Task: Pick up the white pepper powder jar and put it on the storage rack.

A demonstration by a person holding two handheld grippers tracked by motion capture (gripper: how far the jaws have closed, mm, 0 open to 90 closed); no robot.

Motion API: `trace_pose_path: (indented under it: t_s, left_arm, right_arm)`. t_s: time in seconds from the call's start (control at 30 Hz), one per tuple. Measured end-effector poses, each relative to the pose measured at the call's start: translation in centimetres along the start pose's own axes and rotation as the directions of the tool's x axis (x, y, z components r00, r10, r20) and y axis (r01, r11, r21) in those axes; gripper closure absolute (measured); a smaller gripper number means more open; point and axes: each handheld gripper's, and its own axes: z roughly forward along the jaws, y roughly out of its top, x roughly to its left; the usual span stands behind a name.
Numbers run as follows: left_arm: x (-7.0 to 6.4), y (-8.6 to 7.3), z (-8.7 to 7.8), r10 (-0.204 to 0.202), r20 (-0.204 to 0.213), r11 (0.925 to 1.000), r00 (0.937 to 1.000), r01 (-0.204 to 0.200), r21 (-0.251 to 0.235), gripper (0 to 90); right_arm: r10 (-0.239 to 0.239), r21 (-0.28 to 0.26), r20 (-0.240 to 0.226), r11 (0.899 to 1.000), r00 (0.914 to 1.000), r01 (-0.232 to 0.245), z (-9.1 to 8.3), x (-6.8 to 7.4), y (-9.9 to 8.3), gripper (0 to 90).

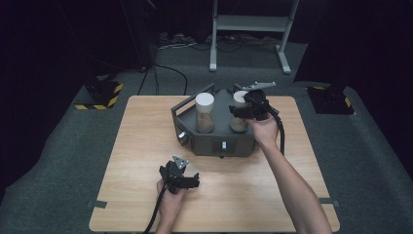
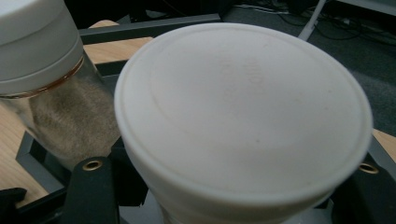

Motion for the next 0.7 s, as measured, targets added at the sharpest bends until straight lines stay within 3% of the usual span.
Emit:
trace_pose_path:
  t_s: [0.23,0.43,0.7]
  left_arm:
    - [0.0,0.0,0.0,0.0,0.0,1.0,1.0,0.0,0.0,0.8]
    - [0.0,0.0,0.0,-0.002,0.001,1.0,1.0,0.002,0.0,0.7]
    - [0.0,0.0,0.0,-0.004,0.001,1.0,1.0,0.004,0.0,0.7]
  right_arm:
    - [0.015,-0.023,0.005,1.0,0.9999,-0.015,0.7,0.1,-0.5,34.6]
    - [0.002,-0.05,0.013,0.999,0.9999,-0.001,0.8,0.0,-1.2,34.5]
    - [-0.004,-0.053,-0.009,0.999,1.0,0.004,0.5,-0.6,-1.5,34.3]
